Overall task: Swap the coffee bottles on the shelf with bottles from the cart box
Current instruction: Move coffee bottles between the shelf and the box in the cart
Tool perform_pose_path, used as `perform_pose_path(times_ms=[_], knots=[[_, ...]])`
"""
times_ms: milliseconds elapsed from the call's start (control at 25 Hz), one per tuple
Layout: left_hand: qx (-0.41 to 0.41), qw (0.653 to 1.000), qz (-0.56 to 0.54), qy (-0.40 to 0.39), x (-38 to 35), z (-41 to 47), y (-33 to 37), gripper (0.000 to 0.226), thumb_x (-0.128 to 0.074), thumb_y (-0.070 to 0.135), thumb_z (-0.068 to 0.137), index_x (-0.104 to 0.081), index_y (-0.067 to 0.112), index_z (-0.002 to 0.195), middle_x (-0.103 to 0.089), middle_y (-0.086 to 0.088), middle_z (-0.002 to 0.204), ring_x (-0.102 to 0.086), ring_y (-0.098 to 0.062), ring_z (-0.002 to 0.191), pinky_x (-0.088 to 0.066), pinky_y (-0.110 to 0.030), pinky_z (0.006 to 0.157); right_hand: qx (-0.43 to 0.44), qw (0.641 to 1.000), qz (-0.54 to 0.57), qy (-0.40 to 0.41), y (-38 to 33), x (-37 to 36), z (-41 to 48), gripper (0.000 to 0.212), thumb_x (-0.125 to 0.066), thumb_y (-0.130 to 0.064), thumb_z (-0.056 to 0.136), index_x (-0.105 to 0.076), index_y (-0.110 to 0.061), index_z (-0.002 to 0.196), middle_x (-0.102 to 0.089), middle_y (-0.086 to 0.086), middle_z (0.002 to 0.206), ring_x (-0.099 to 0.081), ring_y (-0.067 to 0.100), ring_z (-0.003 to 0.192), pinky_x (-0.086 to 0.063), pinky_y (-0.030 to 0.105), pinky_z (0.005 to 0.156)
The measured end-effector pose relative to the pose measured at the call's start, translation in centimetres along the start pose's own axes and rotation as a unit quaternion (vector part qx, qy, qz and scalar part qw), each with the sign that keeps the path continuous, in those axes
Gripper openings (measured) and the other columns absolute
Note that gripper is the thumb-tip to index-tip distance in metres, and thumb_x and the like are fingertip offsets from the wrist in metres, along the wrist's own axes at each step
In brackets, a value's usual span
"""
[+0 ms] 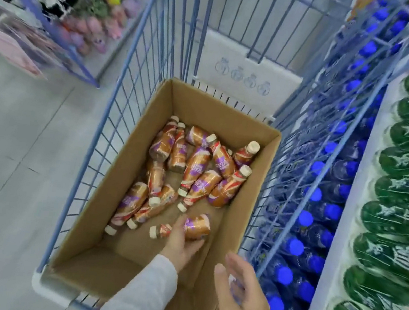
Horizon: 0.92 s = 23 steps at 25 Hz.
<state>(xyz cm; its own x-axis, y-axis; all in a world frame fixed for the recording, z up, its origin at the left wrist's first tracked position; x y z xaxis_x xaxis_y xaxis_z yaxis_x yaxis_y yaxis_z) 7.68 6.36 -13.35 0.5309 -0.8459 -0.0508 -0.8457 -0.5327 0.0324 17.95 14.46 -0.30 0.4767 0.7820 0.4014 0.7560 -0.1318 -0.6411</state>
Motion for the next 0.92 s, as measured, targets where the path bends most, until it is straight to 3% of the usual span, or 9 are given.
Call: perform_pose_path(times_ms=[80, 200, 400, 520, 560, 680, 720, 800, 920], knots=[[-0.033, 0.993, 0.109, -0.015, 3.3, -1.9, 0.8, 0.056, -0.072, 0.035, 0.086, -0.056, 0.01, 0.134, -0.069, -0.014, 0.113, -0.065, -0.032, 0.108, -0.049, -0.05, 0.104, 0.021, 0.999, -0.024, -0.032, -0.8, -1.0, 1.8, 0.025, -0.068, -0.045, 0.089, -0.066, -0.039, 0.113, -0.068, -0.019, 0.117, -0.061, -0.002, 0.113, -0.048, 0.033, 0.104], [-0.053, 0.981, 0.188, 0.016, 8.5, -6.2, 2.8, 0.051, -0.078, 0.039, 0.081, -0.062, 0.017, 0.124, -0.071, -0.013, 0.114, -0.068, -0.033, 0.104, -0.057, -0.046, 0.09, 0.092, 0.983, -0.131, -0.093, -2.1, -5.0, 6.1, 0.035, -0.063, -0.039, 0.095, -0.059, -0.033, 0.129, -0.062, -0.015, 0.129, -0.055, 0.005, 0.123, -0.044, 0.035, 0.108], [-0.063, 0.981, 0.176, 0.056, 13.2, -12.3, 7.2, 0.032, -0.078, 0.02, 0.082, -0.06, 0.013, 0.108, -0.066, -0.015, 0.105, -0.063, -0.036, 0.096, -0.052, -0.049, 0.089, 0.175, 0.893, -0.338, -0.24, -2.6, -16.0, 15.3, 0.063, -0.07, -0.028, 0.09, -0.045, -0.021, 0.147, -0.049, 0.001, 0.147, -0.044, 0.021, 0.137, -0.038, 0.037, 0.113], [-0.045, 0.963, 0.257, 0.066, 15.2, -11.7, 8.8, 0.068, -0.091, 0.017, 0.051, -0.059, 0.004, 0.109, -0.065, -0.013, 0.109, -0.058, -0.036, 0.098, -0.045, -0.048, 0.1, 0.185, 0.852, -0.394, -0.291, -1.1, -19.8, 19.6, 0.079, -0.078, -0.026, 0.08, -0.041, -0.022, 0.149, -0.046, 0.005, 0.148, -0.043, 0.026, 0.137, -0.038, 0.042, 0.113], [-0.046, 0.956, 0.285, 0.048, 16.0, -11.0, 9.2, 0.083, -0.091, 0.009, 0.038, -0.06, -0.001, 0.115, -0.065, -0.016, 0.113, -0.057, -0.034, 0.095, -0.042, -0.044, 0.097, 0.186, 0.844, -0.403, -0.302, -0.3, -20.6, 20.7, 0.085, -0.08, -0.026, 0.076, -0.039, -0.023, 0.15, -0.045, 0.005, 0.149, -0.042, 0.026, 0.137, -0.037, 0.043, 0.114], [-0.044, 0.95, 0.31, 0.016, 18.2, -9.5, 9.6, 0.097, -0.089, -0.003, 0.054, -0.043, -0.007, 0.139, -0.057, -0.021, 0.117, -0.053, -0.035, 0.1, -0.035, -0.044, 0.101, 0.227, 0.806, -0.461, -0.294, 2.1, -22.0, 22.4, 0.093, -0.081, -0.03, 0.071, -0.035, -0.026, 0.152, -0.042, 0.004, 0.15, -0.041, 0.027, 0.137, -0.033, 0.045, 0.115], [-0.046, 0.95, 0.308, 0.016, 18.4, -9.0, 9.7, 0.099, -0.091, -0.002, 0.05, -0.046, -0.006, 0.138, -0.061, -0.019, 0.118, -0.056, -0.036, 0.104, -0.036, -0.045, 0.103, 0.255, 0.789, -0.485, -0.277, 2.7, -22.2, 22.6, 0.089, -0.079, -0.035, 0.073, -0.037, -0.026, 0.151, -0.041, 0.003, 0.147, -0.041, 0.027, 0.134, -0.032, 0.045, 0.114], [-0.045, 0.957, 0.283, 0.047, 19.1, -8.6, 9.3, 0.079, -0.095, 0.013, 0.042, -0.064, 0.001, 0.114, -0.072, -0.017, 0.103, -0.065, -0.037, 0.099, -0.044, -0.046, 0.101, 0.301, 0.754, -0.527, -0.252, 3.3, -22.2, 22.4, 0.079, -0.076, -0.046, 0.075, -0.045, -0.029, 0.146, -0.038, 0.005, 0.143, -0.038, 0.028, 0.132, -0.027, 0.045, 0.114], [-0.039, 0.969, 0.242, 0.037, 19.3, -8.9, 8.8, 0.071, -0.094, 0.023, 0.04, -0.064, 0.011, 0.103, -0.074, -0.018, 0.103, -0.067, -0.042, 0.101, -0.048, -0.054, 0.101, 0.299, 0.724, -0.558, -0.276, 3.9, -21.6, 21.4, 0.077, -0.077, -0.049, 0.076, -0.049, -0.026, 0.143, -0.043, 0.007, 0.145, -0.039, 0.031, 0.135, -0.026, 0.042, 0.115]])
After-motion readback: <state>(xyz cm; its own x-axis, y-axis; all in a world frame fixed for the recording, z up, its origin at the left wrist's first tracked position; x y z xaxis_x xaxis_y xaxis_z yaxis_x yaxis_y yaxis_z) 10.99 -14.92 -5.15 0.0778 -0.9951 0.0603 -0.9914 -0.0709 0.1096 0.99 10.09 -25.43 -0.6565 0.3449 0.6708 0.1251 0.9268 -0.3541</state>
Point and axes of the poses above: each hand's wrist, its own z-axis towards the middle knuckle, its own x-axis out of the back of the hand, y = z × x, the point moved 4 cm from there along z, towards the middle knuckle
